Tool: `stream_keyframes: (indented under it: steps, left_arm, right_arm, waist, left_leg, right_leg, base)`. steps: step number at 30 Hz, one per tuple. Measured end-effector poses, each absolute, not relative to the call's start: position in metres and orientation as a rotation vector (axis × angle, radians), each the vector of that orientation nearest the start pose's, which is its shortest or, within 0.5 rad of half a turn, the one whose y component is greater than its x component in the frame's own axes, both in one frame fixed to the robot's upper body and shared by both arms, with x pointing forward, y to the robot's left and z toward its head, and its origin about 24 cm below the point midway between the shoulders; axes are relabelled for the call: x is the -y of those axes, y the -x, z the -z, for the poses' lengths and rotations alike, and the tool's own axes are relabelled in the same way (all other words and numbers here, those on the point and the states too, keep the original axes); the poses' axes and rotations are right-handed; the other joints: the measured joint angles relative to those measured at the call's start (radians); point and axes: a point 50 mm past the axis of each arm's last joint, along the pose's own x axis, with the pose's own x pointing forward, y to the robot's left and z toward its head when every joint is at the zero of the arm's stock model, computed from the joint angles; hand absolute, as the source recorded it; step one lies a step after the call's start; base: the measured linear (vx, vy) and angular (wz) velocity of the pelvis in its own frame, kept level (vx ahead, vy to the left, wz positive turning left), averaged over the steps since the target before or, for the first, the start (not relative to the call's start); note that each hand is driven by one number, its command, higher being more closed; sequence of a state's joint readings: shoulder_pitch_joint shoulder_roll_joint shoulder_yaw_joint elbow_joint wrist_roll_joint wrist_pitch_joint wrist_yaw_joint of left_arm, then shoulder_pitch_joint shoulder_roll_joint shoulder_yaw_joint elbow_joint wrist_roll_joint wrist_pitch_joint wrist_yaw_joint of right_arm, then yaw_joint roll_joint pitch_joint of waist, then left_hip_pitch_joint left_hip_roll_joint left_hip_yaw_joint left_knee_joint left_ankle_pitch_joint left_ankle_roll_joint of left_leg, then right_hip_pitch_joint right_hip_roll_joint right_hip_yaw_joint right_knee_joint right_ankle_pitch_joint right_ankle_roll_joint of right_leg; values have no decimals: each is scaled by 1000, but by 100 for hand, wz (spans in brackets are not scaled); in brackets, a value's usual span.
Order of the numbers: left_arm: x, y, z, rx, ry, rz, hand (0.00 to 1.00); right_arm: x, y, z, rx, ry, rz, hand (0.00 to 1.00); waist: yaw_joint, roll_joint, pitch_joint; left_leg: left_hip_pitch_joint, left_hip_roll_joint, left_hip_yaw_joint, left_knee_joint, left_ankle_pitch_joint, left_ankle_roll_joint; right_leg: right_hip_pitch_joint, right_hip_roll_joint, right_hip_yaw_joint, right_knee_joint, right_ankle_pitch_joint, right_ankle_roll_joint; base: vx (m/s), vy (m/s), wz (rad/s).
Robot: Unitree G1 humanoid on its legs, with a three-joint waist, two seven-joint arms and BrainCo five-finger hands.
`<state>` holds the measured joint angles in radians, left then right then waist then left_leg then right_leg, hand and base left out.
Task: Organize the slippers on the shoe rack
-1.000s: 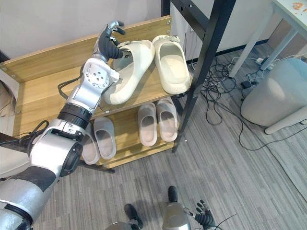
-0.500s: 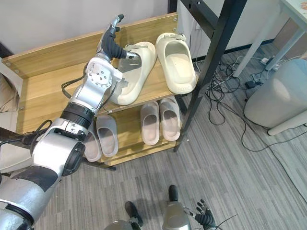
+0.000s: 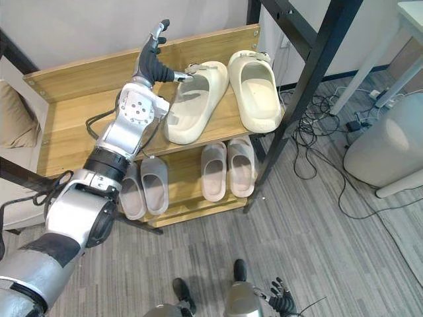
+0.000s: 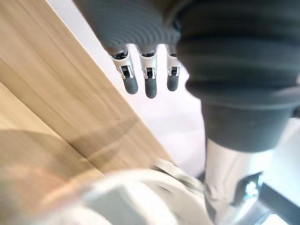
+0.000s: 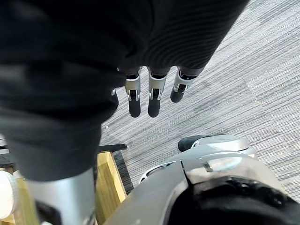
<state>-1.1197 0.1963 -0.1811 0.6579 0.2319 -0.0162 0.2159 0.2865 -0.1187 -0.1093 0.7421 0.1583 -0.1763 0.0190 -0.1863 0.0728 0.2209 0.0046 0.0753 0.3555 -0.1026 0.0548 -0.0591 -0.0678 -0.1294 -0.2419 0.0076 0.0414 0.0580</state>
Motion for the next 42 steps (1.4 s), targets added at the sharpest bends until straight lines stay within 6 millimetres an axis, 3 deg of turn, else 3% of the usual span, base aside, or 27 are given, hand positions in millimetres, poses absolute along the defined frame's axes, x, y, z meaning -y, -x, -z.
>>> stream_keyframes:
  steps: [3,8,11,14,21,29,42]
  left_arm:
    - [-77,-387,-257,592,-487,31,0]
    - [-83,-377,-241,589,-384,54,0]
    - [-91,-369,-218,544,-270,82,0]
    - [-103,-358,-181,439,-118,90,0]
    - [-115,-348,-137,295,-3,91,0]
    - [-111,-342,-127,275,36,121,0]
    - [-49,-329,-118,236,75,322,0]
  right_arm:
    - [222,-91,133,-818,-50,273,0]
    - [221,-92,134,-828,-35,273,0]
    - [220,-94,135,-845,-20,261,0]
    - [219,-95,135,-852,2,252,0]
    - [214,-98,137,-868,12,225,0]
    - [210,-108,136,-860,36,197,0]
    - [197,-127,135,-832,21,158,0]
  waist:
    - [7,-1,-1]
    - [11,-5,-9]
    - [11,-10,-17]
    - [24,-14,-24]
    - [38,-36,-49]
    - [40,-46,-63]
    - [51,-66,-81]
  left_leg:
    - [0,0,-12,0,1,-1]
    - [11,-2,-26,0,1,-1]
    - [15,-2,-39,0,2,-2]
    - [29,-1,-47,0,3,-3]
    - [29,-1,-70,-1,5,-4]
    - [31,-4,-94,-1,5,-4]
    - [36,-7,-103,-2,5,-5]
  right_leg:
    - [11,0,-13,-8,1,0]
    - [35,1,-28,-21,1,1]
    - [49,2,-47,-30,3,-1]
    - [72,4,-58,-40,4,-2]
    - [88,5,-82,-57,4,-1]
    - [121,7,-108,-83,10,4]
    - [137,6,-115,-96,10,5]
  base:
    - [-14,-11,15]
    - [-12,-9,8]
    - [-32,-17,11]
    - [-35,-12,8]
    - [-33,-9,10]
    - [-5,-11,9]
    - [-11,0,2]
